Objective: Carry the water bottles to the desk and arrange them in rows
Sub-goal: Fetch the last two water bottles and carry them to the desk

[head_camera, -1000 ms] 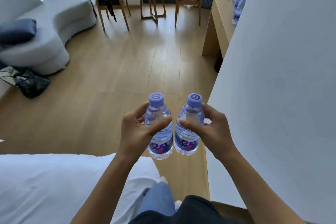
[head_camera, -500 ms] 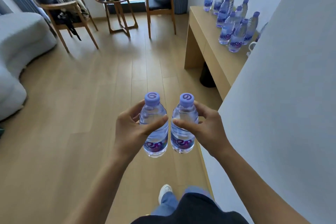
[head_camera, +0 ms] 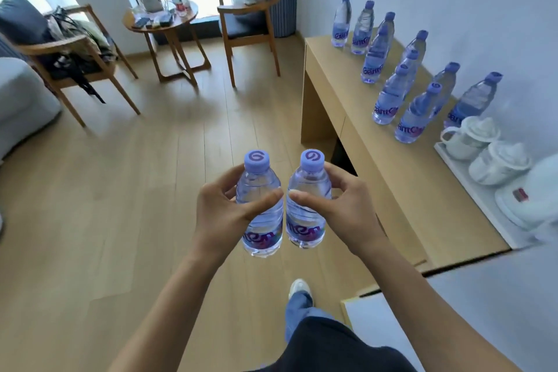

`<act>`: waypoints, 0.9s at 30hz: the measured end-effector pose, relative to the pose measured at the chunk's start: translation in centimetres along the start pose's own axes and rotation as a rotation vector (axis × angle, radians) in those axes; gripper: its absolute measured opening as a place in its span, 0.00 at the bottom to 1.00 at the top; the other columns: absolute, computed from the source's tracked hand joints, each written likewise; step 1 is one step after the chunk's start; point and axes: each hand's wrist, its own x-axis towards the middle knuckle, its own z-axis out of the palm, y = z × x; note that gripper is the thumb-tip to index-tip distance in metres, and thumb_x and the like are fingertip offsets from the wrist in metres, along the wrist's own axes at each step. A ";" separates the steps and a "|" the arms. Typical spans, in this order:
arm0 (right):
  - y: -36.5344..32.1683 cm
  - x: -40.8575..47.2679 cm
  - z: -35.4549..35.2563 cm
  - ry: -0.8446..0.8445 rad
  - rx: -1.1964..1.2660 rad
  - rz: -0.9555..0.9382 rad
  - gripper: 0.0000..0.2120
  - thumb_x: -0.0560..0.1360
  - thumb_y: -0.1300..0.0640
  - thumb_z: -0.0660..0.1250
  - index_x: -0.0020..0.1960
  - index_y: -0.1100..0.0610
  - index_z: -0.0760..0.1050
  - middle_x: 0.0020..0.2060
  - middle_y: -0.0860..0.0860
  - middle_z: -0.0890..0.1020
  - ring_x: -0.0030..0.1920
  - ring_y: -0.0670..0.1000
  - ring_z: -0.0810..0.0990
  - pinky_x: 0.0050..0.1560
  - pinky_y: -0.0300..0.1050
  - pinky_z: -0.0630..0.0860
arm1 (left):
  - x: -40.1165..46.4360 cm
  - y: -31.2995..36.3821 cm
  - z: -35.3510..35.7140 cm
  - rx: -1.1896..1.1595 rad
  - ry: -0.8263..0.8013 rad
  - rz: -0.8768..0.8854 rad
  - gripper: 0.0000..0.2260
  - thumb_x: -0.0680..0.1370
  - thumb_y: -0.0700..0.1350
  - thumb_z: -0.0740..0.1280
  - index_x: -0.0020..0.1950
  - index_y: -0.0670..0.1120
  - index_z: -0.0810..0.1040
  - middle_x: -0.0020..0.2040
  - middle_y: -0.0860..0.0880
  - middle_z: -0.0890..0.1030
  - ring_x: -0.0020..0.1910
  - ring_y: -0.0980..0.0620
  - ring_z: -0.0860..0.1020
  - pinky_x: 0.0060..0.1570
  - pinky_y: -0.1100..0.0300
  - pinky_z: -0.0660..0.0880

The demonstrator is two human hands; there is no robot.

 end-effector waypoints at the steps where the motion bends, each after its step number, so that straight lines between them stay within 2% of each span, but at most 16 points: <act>1: -0.2 2.3 -0.1 0.007 0.006 -0.001 0.18 0.67 0.53 0.81 0.55 0.51 0.82 0.44 0.45 0.87 0.45 0.47 0.86 0.51 0.50 0.83 | 2.3 0.1 0.2 0.005 -0.001 -0.001 0.19 0.64 0.48 0.81 0.54 0.51 0.84 0.45 0.54 0.87 0.45 0.55 0.85 0.43 0.65 0.79; 6: -1.1 12.3 -1.0 0.031 -0.003 -0.013 0.19 0.67 0.54 0.80 0.56 0.54 0.82 0.43 0.47 0.87 0.45 0.47 0.86 0.51 0.48 0.83 | 12.8 -0.2 1.0 0.022 -0.006 0.006 0.17 0.66 0.45 0.81 0.52 0.52 0.84 0.45 0.53 0.86 0.45 0.54 0.85 0.44 0.62 0.81; 10: -0.9 18.9 -1.3 0.061 -0.008 -0.001 0.18 0.67 0.55 0.81 0.56 0.54 0.82 0.43 0.47 0.87 0.44 0.46 0.85 0.49 0.42 0.82 | 20.4 -0.9 1.7 0.016 -0.029 0.009 0.16 0.65 0.45 0.81 0.50 0.54 0.84 0.44 0.53 0.86 0.44 0.55 0.85 0.44 0.62 0.81; 15: 0.2 27.6 -0.7 0.136 -0.034 -0.015 0.16 0.67 0.56 0.81 0.52 0.52 0.82 0.42 0.43 0.86 0.41 0.40 0.83 0.42 0.29 0.76 | 30.5 -2.6 2.3 0.017 -0.096 0.024 0.16 0.66 0.45 0.81 0.51 0.54 0.83 0.44 0.53 0.86 0.43 0.57 0.84 0.40 0.66 0.78; 24: -0.4 43.7 0.8 0.339 -0.028 0.003 0.15 0.66 0.54 0.81 0.52 0.49 0.82 0.43 0.42 0.86 0.44 0.42 0.84 0.46 0.33 0.78 | 49.7 -2.8 2.3 0.060 -0.313 0.097 0.17 0.66 0.47 0.81 0.52 0.53 0.82 0.45 0.56 0.85 0.45 0.58 0.84 0.41 0.67 0.78; 27: -0.1 47.8 0.4 0.401 -0.016 0.022 0.16 0.66 0.55 0.81 0.52 0.48 0.82 0.44 0.42 0.86 0.46 0.42 0.84 0.49 0.38 0.79 | 55.1 -3.1 3.2 0.066 -0.392 0.112 0.17 0.66 0.46 0.81 0.52 0.54 0.82 0.45 0.56 0.85 0.44 0.59 0.84 0.41 0.68 0.78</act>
